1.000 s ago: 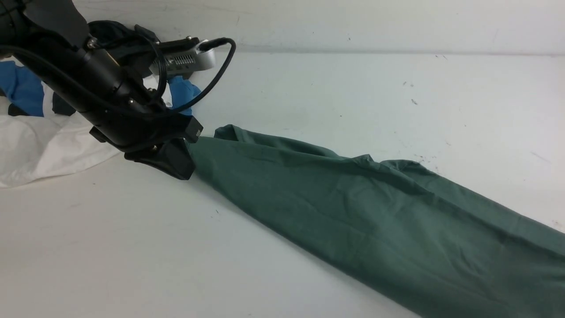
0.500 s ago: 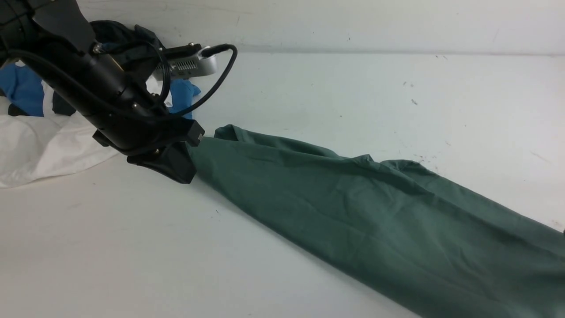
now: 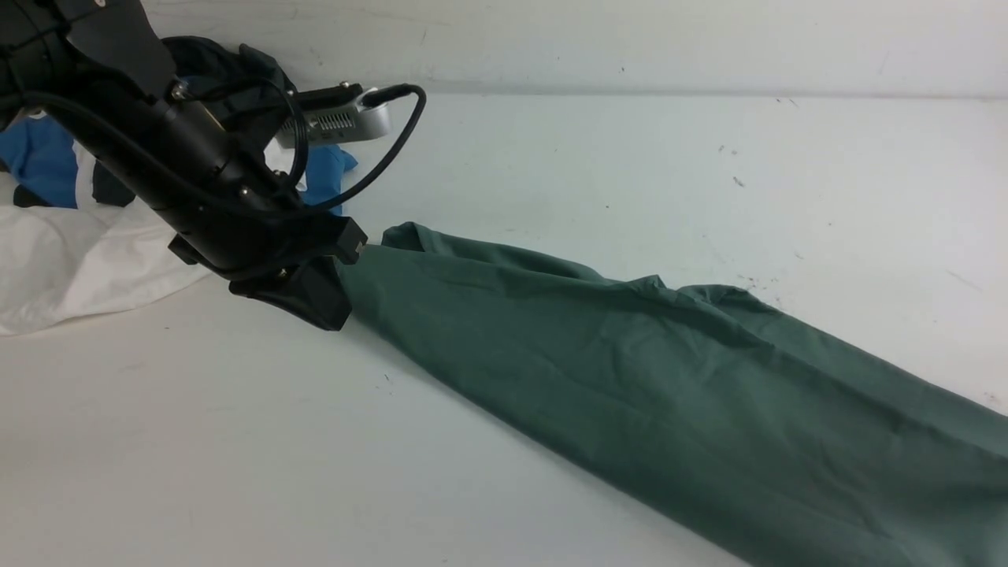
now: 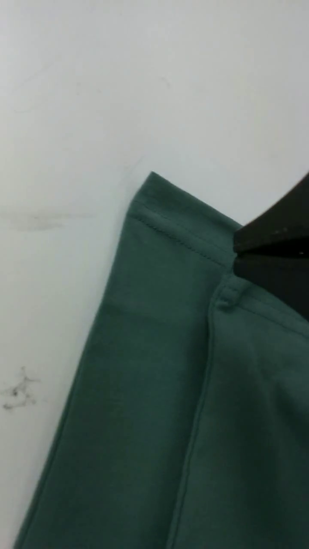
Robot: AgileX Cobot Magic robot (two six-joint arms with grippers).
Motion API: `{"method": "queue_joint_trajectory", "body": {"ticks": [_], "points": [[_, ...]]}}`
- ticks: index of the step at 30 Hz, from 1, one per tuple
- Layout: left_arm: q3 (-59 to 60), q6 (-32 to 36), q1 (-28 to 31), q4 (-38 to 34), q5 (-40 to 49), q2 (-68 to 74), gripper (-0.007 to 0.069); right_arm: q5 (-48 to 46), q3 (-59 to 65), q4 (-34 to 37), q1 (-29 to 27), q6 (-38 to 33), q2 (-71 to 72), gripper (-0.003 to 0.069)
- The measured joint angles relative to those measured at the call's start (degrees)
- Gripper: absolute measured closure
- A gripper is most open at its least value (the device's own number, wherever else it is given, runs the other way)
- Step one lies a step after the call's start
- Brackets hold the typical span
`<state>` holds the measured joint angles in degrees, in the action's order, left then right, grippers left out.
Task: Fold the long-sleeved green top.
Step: Hold the left edge of the fabric with your left arm
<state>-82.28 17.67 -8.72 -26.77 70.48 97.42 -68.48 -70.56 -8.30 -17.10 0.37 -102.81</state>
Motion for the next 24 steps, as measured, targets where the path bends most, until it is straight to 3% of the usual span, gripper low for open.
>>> {"method": "queue_joint_trajectory", "body": {"ticks": [5, 9, 14, 17, 24], "points": [[0.0, 0.0, 0.0, 0.0, 0.0, 0.0, 0.0629, -0.6, 2.2, 0.1, 0.0, -1.0, -1.5, 0.0636], [0.0, 0.0, 0.0, 0.1, 0.0, 0.0, 0.0629, -0.6, 3.2, 1.4, 0.0, -3.3, -3.6, 0.0549], [0.0, 0.0, 0.0, 0.1, 0.0, 0.0, 0.0629, 1.1, 3.3, 1.6, 0.0, -4.6, -6.7, 0.0377], [0.0, 0.0, 0.0, 0.1, 0.0, 0.0, 0.0629, 1.3, 3.3, 1.5, 0.0, -4.6, -6.9, 0.0325], [0.0, 0.0, 0.0, 0.1, 0.0, 0.0, 0.0629, 1.7, 3.3, 1.5, 0.0, -4.9, -6.9, 0.0309]]}}
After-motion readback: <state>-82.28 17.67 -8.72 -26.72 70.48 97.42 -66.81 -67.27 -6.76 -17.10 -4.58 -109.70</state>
